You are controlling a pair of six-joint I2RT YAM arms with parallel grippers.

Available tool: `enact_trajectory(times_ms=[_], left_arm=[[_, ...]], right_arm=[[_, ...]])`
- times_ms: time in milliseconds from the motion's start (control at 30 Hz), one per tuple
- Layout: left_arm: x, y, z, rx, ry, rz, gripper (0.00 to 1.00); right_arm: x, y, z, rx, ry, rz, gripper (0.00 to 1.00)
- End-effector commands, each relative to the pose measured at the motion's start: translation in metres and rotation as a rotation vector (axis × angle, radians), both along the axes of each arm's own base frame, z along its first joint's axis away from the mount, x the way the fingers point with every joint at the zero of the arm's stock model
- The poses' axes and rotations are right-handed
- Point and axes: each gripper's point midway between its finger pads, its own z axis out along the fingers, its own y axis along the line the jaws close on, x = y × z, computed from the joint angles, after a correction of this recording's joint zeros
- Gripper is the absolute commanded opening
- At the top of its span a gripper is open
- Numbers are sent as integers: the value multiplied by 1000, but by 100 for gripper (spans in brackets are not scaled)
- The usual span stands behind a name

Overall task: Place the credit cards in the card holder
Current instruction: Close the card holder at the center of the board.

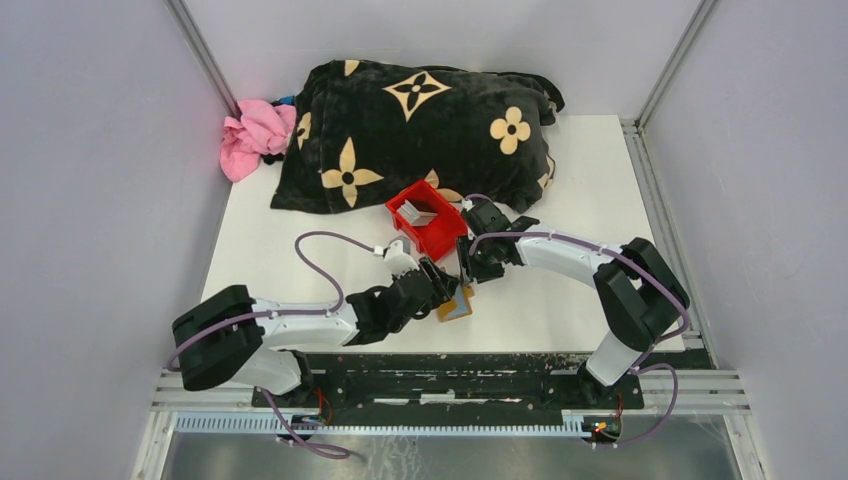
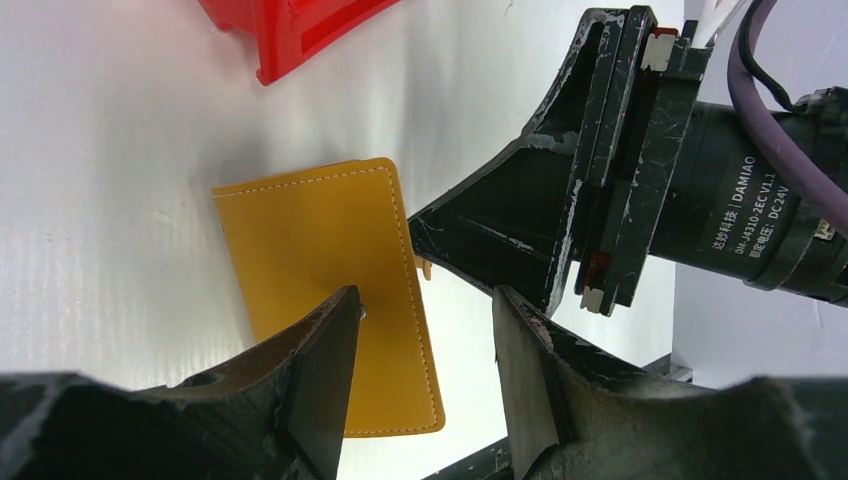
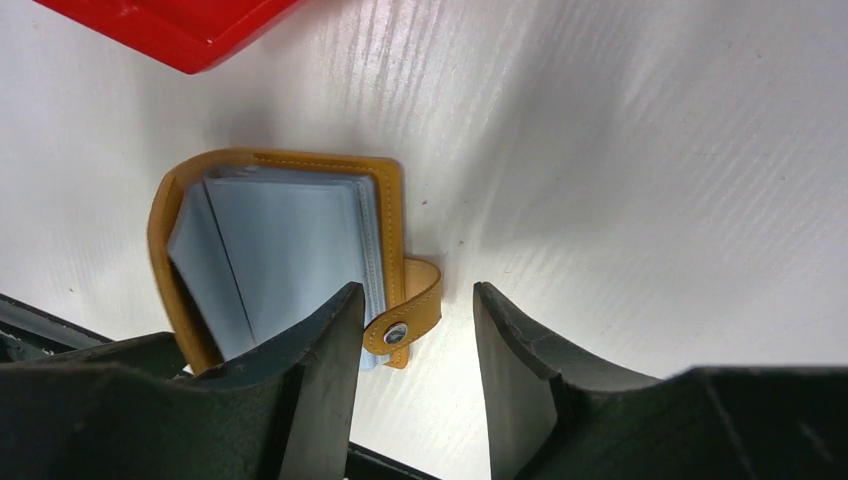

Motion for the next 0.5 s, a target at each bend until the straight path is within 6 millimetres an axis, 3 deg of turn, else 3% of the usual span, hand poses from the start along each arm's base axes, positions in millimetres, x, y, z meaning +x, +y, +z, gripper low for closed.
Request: enact_trajectory(times_ms=[0, 467], left_arm=[[6, -18, 14, -19, -36, -45, 59], [5, -27, 0, -5, -6, -70, 59]], right_arm=[[6, -5, 8, 6, -34, -19, 50], [8, -16, 18, -17, -59, -37, 48]])
